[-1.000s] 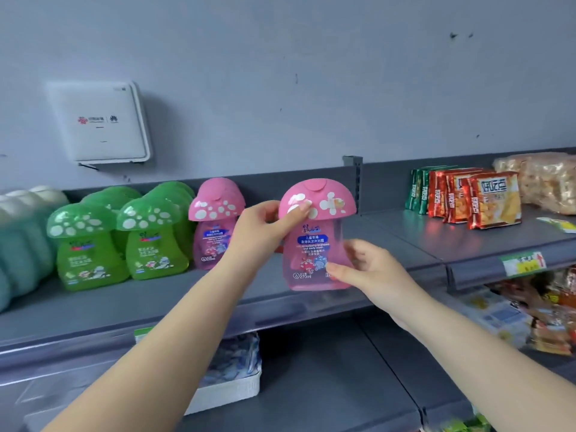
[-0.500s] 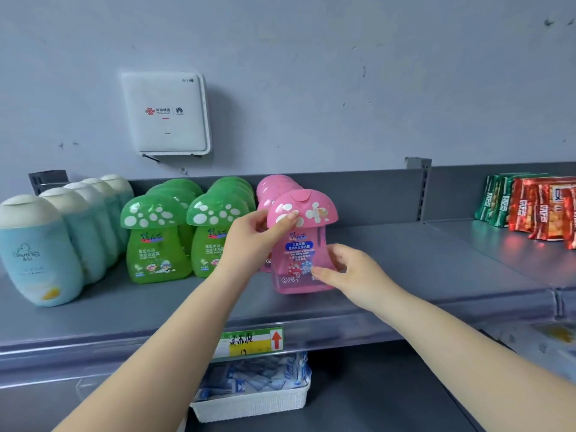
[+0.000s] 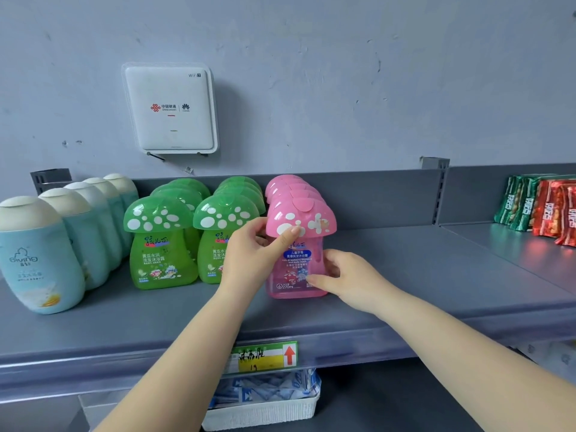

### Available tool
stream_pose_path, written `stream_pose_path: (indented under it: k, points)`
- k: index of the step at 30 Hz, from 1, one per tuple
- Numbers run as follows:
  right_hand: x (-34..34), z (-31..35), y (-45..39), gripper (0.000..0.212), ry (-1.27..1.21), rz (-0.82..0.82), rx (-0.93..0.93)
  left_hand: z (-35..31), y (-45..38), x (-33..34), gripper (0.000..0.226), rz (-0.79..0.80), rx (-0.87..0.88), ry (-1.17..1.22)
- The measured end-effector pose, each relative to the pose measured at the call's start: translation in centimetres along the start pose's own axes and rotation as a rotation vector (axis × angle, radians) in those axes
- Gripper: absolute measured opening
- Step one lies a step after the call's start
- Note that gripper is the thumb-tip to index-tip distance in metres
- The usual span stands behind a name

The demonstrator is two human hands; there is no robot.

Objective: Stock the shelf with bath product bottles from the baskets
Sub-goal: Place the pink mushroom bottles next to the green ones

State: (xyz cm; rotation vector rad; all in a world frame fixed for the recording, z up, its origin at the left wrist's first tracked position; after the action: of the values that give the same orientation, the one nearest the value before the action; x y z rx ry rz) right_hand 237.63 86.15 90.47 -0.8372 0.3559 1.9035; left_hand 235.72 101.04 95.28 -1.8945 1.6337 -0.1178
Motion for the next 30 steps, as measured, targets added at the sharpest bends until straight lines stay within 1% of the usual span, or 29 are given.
stream_pose_path:
  k: [7,10,14,16,18,21,23,26,28,30]
  points:
    - [0.1,0.0,-0.1,0.036,-0.018,0.014,0.004,0.1,0.1,-0.2,0.029,-0.026,-0.008,-0.021]
    - [-0.3,0.2,0.3,0.038,0.02,-0.007,0.007,-0.4,0.4,-0.3,0.031,-0.03,-0.012,-0.052]
    - [-2.4,0.2,1.9,0.043,0.084,-0.103,0.023,-1.7,1.4,-1.9,0.032,-0.079,-0.012,-0.141]
    - [-4.0,0.3,3.3,0.038,0.117,-0.177,0.002,-2.7,2.6,-3.2,0.037,-0.162,0.017,-0.2]
    - [-5.6,0.8,5.3,0.026,0.152,-0.27,-0.053,-4.3,4.1,-3.2,0.036,-0.22,0.092,-0.27]
    - [-7.4,1.5,8.7,0.016,0.25,-0.37,-0.146,-7.7,6.2,0.4,0.025,-0.168,0.305,-0.441]
    - [-8.2,1.4,10.9,0.014,0.371,-0.406,-0.161,-9.9,7.2,4.1,0.023,-0.105,0.449,-0.584]
    - [-9.8,1.6,15.1,0.014,0.76,-0.547,-0.214,-12.4,8.6,10.6,0.028,0.018,0.61,-0.776]
    - [-10.7,-0.1,17.4,0.016,0.904,-0.533,-0.168,-13.6,9.6,15.2,0.03,0.08,0.698,-0.904]
    - [-11.8,-2.8,19.9,0.017,0.974,-0.497,-0.08,-14.4,10.8,19.8,0.029,0.163,0.746,-0.976]
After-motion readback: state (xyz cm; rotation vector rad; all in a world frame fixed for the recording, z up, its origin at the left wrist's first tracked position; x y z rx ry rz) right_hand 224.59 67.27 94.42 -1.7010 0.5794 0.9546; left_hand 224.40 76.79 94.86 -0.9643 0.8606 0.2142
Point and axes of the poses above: each hand's wrist, its own y-axis away from the middle knuckle, its own x-axis out of the palm, z = x × y, the point moved 10 cm from there along -y, towards the middle knuckle, and after that the axes turned 10 degrees about z, right-handed, at the moved point
